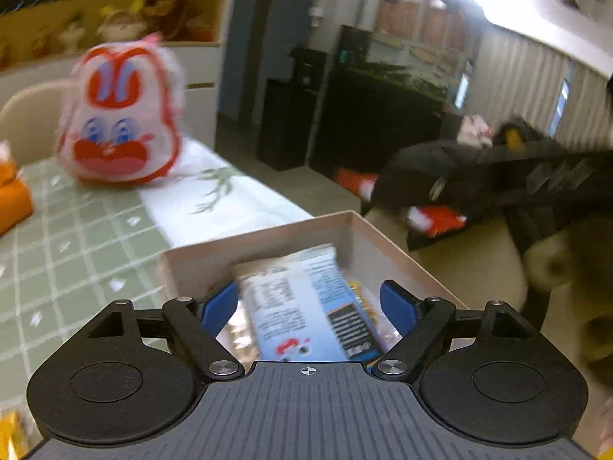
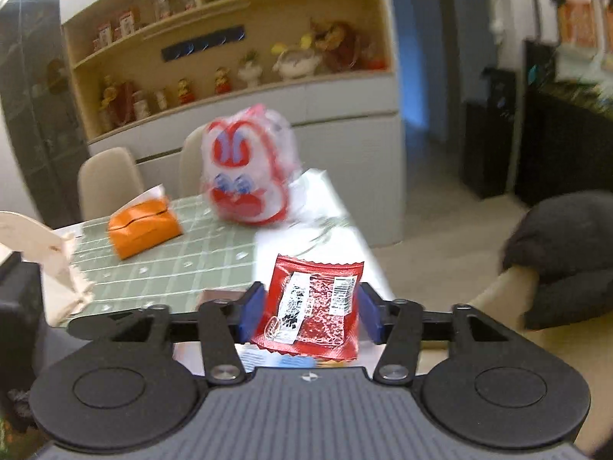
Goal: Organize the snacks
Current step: 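Lower both packets into the pink box and open both tools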
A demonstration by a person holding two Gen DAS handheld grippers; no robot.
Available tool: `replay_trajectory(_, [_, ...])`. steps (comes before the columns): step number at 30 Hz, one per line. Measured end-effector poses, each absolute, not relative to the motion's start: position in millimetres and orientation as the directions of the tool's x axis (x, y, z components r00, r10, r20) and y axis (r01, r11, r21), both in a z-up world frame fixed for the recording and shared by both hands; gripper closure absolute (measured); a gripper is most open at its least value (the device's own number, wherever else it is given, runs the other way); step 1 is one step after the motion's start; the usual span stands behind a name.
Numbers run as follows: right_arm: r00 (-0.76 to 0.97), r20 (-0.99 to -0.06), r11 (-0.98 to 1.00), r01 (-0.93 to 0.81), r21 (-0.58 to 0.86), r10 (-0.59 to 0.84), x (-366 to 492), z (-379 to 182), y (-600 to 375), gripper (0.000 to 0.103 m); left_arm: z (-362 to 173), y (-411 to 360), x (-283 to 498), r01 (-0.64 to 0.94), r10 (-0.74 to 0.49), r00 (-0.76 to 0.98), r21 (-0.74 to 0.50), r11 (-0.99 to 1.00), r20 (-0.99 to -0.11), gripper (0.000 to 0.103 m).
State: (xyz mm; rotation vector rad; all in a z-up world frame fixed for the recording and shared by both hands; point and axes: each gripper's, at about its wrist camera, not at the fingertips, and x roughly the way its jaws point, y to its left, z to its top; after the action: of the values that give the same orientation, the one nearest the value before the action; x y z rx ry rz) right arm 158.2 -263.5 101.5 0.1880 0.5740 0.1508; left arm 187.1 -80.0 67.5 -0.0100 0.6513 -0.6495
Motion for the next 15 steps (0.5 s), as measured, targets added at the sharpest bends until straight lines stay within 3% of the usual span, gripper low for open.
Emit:
replay_trajectory(6, [0.822, -0.542, 0.979, -0.085, 0.184, 0.173, 153.2, 87.7, -244.7, 0.039, 72.0, 12.0, 170.4, 0.329, -0.482, 0.702, -0.362, 0.872, -0.524, 0.017])
replay_trajectory(11, [0.797, -0.546, 0.964, -0.175, 0.201, 0.259, 126.2, 89.3, -206.3, 0.038, 62.9, 67.8, 140.0, 0.198, -0.402, 0.739, -0.396, 0.897, -0.541, 0.019])
replay_trajectory(15, [0.753, -0.573, 0.945, -0.285, 0.161, 0.325, 103.4, 77.2, -149.5, 0.039, 53.9, 108.5, 109.8, 0.114, -0.308, 0.759, -0.349, 0.93, -0.573, 0.019])
